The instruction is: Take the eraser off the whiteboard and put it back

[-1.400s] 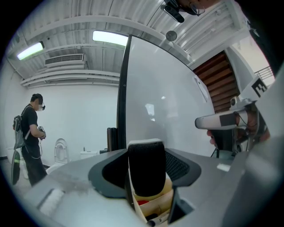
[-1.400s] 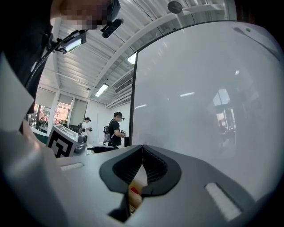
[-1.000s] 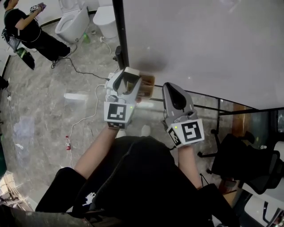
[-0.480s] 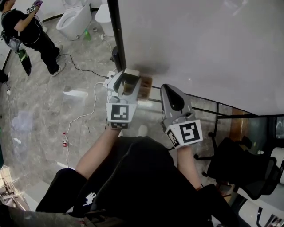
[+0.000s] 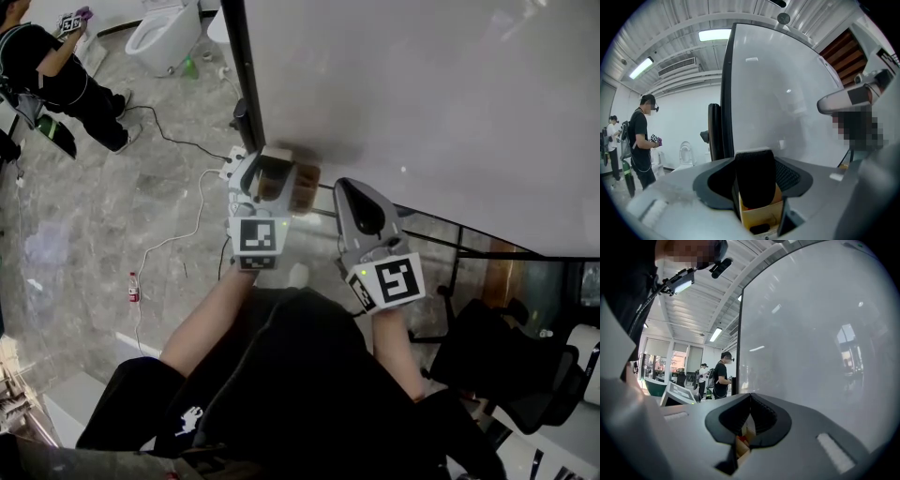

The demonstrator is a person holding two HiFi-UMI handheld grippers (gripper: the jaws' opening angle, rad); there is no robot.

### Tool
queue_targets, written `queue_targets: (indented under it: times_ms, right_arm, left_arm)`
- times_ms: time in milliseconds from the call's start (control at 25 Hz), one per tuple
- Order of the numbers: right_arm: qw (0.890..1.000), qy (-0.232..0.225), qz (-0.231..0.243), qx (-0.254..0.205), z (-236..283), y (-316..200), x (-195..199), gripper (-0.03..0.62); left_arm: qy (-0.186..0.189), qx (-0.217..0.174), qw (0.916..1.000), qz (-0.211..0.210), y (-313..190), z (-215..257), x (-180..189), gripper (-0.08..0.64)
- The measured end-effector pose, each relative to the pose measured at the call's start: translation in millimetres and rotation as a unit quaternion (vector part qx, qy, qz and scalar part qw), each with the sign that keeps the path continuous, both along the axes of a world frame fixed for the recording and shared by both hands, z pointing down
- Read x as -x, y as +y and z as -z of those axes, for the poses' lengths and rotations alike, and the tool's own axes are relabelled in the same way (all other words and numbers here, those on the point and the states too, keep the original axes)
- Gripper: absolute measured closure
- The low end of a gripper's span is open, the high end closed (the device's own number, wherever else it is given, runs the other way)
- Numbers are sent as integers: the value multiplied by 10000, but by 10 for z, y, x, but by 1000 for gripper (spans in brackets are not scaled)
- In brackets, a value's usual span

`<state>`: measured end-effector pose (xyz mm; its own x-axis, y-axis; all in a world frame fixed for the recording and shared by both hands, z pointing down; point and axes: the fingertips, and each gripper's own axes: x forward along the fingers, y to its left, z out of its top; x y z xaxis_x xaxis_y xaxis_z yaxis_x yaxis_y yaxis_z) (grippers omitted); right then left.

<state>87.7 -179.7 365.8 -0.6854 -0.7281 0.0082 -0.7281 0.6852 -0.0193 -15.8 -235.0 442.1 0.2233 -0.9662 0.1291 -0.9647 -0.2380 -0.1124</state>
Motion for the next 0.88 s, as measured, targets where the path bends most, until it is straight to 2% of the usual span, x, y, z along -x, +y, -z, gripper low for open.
queue_targets:
  times_ms: [160,360,520,600,880]
  right_arm:
    - [10000,14,81,44,-30,-37,8,583]
    - [9999,17,163,52,-37,-88,14,583]
    - [9997,24,220,61,-56,-122,12,583]
    - [9997,31,246,76,-72,-131,13,583]
    - [9996,37,274,89,-89,-156,-4,583]
  left_arm:
    - [-172,78,9998,57,-25,-90,-3,300]
    - [-128,119,9996,206,-36,-134,5,299]
    - [-282,221,9991,221,-45,-213,8,298]
    - [-202,198,9992,298,-52,-216,9,296]
    - [-306,383,9983,317,-61,-362,1,293]
